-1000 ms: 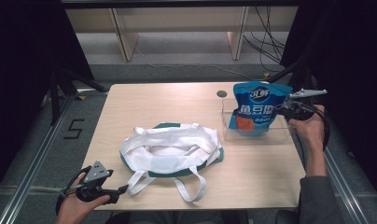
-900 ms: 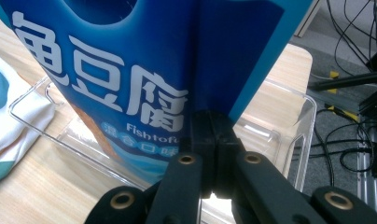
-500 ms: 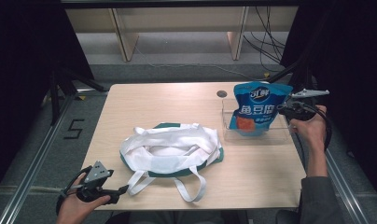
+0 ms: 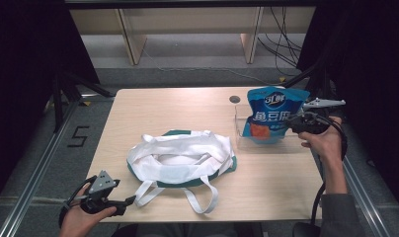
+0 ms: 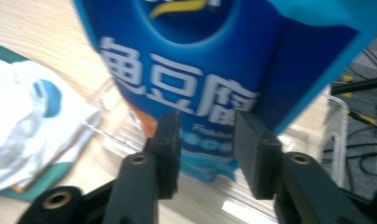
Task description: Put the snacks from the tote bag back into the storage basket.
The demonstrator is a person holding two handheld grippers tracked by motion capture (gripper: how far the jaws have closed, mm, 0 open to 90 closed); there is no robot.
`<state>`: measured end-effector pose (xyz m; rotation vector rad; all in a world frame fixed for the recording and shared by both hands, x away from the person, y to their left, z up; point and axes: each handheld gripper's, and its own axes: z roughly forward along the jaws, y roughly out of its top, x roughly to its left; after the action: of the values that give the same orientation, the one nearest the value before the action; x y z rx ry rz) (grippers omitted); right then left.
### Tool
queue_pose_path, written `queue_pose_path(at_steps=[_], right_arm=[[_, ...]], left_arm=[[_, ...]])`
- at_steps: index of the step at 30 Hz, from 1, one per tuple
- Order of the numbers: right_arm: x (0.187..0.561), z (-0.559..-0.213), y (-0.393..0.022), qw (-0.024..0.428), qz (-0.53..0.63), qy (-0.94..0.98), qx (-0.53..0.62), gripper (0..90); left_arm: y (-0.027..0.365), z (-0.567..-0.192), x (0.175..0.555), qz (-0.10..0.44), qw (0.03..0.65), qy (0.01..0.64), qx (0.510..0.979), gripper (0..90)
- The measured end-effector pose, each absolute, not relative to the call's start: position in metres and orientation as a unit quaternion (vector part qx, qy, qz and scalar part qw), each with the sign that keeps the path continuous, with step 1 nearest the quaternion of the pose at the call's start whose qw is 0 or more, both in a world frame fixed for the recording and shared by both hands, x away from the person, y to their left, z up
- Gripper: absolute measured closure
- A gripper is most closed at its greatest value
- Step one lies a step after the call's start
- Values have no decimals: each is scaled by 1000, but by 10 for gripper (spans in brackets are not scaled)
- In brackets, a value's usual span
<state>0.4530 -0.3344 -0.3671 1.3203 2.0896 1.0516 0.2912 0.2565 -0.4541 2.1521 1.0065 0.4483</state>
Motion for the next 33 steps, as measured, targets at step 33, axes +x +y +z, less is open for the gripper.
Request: queue_pose_path(at_steps=[33], right_arm=[[445,-373,-254,180,399,817,376,440]], left_arm=[[258,-452,290,176,355,388,832,208]])
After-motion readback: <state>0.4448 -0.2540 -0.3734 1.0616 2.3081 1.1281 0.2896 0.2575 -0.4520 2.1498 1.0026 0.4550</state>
